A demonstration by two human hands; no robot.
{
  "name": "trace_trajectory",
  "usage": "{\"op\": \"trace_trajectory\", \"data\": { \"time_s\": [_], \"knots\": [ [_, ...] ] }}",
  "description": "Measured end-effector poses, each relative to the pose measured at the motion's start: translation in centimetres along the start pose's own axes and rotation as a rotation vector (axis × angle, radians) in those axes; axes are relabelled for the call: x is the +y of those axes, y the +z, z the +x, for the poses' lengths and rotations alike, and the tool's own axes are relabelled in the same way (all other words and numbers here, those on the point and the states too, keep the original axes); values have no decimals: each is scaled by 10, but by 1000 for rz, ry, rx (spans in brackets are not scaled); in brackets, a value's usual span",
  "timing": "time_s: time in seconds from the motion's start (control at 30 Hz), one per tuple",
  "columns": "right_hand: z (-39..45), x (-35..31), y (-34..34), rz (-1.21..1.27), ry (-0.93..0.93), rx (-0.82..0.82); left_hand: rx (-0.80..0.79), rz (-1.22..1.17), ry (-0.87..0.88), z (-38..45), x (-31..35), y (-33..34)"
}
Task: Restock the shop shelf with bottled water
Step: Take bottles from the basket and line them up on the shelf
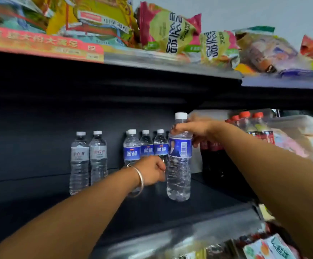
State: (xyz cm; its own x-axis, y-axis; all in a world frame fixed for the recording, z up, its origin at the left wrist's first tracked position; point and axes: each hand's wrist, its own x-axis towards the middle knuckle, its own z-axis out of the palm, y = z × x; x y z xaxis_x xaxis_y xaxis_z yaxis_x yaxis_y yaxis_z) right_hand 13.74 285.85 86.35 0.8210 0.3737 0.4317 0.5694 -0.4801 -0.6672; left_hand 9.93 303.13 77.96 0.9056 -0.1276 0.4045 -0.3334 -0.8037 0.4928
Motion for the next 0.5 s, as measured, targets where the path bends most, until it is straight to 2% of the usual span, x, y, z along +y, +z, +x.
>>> {"op": "trace_trajectory", "data": {
  "time_s": [0.2, 0.5],
  "knots": [
    [77, 36, 27, -27, -18, -55, 4, 94, -100, 51, -40, 26],
    [148, 67, 60, 101, -70, -121, 89, 260, -218, 85, -79, 32]
  ]
}}
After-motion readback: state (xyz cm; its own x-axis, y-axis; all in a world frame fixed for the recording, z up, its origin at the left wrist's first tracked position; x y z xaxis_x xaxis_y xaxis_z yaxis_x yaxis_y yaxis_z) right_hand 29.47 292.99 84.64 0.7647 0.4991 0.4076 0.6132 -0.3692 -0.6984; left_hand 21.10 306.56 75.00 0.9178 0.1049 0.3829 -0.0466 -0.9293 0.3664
